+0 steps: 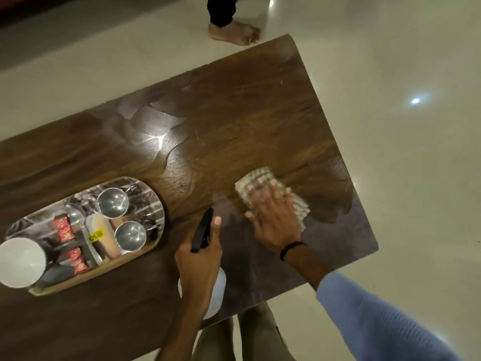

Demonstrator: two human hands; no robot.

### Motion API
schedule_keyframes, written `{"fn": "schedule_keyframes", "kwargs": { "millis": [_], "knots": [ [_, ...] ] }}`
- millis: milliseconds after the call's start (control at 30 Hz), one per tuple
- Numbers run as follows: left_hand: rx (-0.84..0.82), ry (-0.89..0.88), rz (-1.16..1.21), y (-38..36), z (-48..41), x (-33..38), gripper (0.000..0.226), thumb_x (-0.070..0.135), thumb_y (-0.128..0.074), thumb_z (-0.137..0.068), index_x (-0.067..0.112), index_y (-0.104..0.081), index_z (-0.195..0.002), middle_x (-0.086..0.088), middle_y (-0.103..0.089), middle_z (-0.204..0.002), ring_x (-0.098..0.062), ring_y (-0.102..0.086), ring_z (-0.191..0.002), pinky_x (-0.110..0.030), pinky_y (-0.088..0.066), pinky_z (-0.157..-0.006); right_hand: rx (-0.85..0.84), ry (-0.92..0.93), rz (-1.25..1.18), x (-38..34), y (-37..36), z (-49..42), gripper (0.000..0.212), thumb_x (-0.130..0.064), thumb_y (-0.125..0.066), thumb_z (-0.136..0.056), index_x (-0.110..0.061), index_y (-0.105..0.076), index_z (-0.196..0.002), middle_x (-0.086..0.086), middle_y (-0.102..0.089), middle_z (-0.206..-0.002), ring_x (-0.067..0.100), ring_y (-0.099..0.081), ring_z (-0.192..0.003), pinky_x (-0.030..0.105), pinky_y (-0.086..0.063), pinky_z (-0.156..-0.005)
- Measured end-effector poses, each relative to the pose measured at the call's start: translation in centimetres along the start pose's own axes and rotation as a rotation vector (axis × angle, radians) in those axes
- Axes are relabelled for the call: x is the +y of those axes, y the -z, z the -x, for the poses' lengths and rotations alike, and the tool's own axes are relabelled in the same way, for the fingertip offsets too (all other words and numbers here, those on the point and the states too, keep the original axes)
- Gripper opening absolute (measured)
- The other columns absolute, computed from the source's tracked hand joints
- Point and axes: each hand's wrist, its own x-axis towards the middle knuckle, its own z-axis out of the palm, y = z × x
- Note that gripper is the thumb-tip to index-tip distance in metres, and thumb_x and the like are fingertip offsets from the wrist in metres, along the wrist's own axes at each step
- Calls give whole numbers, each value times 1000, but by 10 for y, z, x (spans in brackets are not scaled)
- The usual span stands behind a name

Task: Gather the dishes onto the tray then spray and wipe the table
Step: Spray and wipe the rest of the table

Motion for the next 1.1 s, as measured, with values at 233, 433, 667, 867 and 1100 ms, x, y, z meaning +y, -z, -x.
{"fn": "schedule_keyframes", "kwargs": {
  "millis": [233,433,667,867,1100],
  "knots": [
    [28,-27,44,23,9,-28,35,48,-69,-85,16,-77,-99,11,-74,-90,10,-63,-86,3,-38,-76,86,-197,2,-51,0,-84,67,-58,-30,-100,-29,-17,-158,5,-15,-166,34,-6,-154,59,-4,-121],
    [51,-17,102,49,14,-51,52,61,-63,-81,18,-77,-105,2,-78,-98,-9,-70,-100,-24,-52,-93,-66,258,49,-77,-34,44,61,-51,-38,-101,-30,-23,-157,2,-17,-166,30,-7,-154,60,-12,-120],
    [42,30,127,70,28,-79,45,57,-68,-83,22,-75,-110,6,-76,-106,-7,-68,-105,-40,-52,-101,68,-227,32,-57,-13,-14,64,-54,-32,-101,-28,-19,-158,7,-20,-165,34,-11,-153,59,-10,-121],
    [30,-4,87,82,38,-89,50,56,-64,-85,15,-75,-110,-1,-75,-110,-14,-67,-110,-33,-49,-103,-89,67,-85,-138,-50,74,62,-54,-33,-102,-31,-18,-158,3,-10,-167,31,1,-154,59,-6,-121],
    [-20,-22,80,99,36,-99,44,53,-65,-86,16,-75,-107,3,-76,-100,-10,-70,-100,-38,-54,-97,-123,74,40,-57,-49,159,57,-48,-34,-101,-34,-23,-155,4,-24,-164,30,-16,-153,56,-15,-120]
  ]
}}
